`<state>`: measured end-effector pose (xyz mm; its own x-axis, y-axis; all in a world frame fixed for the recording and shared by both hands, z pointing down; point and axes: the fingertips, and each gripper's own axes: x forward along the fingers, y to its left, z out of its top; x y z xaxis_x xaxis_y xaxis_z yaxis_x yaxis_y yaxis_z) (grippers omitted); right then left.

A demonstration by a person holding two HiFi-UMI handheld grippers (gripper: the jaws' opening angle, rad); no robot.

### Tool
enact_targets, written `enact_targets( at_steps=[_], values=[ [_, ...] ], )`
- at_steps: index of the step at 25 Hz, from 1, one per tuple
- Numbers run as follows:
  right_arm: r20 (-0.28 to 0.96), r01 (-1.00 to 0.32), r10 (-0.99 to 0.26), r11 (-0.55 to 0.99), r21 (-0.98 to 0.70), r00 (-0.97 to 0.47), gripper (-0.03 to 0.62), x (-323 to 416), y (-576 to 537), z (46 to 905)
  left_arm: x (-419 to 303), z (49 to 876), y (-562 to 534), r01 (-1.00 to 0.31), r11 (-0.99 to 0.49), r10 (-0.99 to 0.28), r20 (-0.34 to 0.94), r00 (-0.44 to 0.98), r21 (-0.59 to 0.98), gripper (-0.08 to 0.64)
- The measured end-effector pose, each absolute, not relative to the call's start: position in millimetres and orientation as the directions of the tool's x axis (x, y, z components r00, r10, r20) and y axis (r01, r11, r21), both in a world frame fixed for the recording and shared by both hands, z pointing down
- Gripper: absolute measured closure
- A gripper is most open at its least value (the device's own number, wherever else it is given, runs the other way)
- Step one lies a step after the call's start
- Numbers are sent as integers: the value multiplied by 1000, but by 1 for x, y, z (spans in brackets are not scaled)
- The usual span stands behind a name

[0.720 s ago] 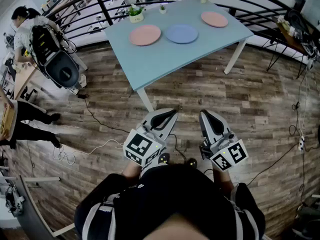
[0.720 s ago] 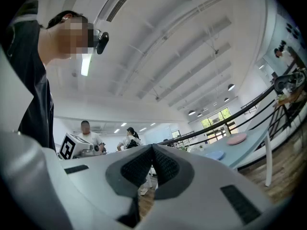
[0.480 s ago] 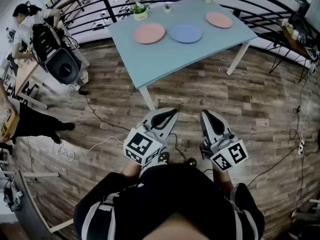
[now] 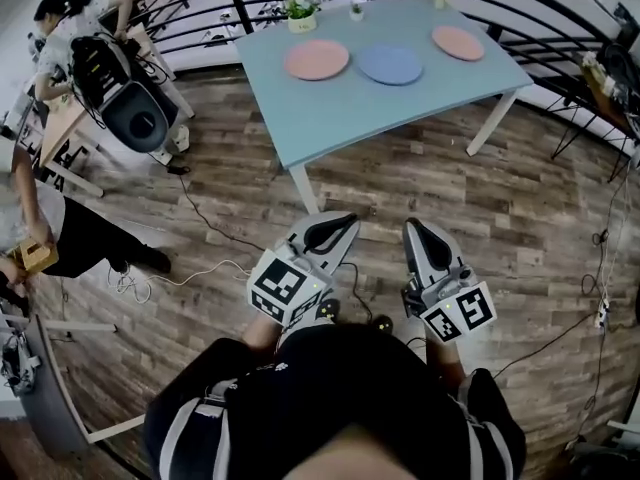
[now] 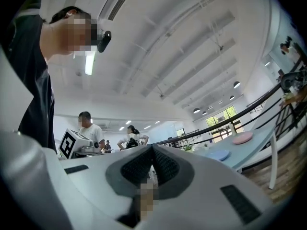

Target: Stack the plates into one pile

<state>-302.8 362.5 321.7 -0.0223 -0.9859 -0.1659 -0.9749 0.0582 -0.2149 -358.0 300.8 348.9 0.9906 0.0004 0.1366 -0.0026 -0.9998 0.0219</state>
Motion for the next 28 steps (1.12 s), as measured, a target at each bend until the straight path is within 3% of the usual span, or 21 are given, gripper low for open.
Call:
enact_targets(
  at_steps=[13, 28],
  values=[
    [-144, -966, -989, 60, -250, -24, 590, -280, 383, 330, -343, 352, 319, -42, -998, -33, 167, 985, 53, 537],
    [-118, -960, -993, 13, -280, 21, 535, -230, 443, 345, -302, 360, 372, -43, -998, -32, 222, 975, 45, 535]
  ],
)
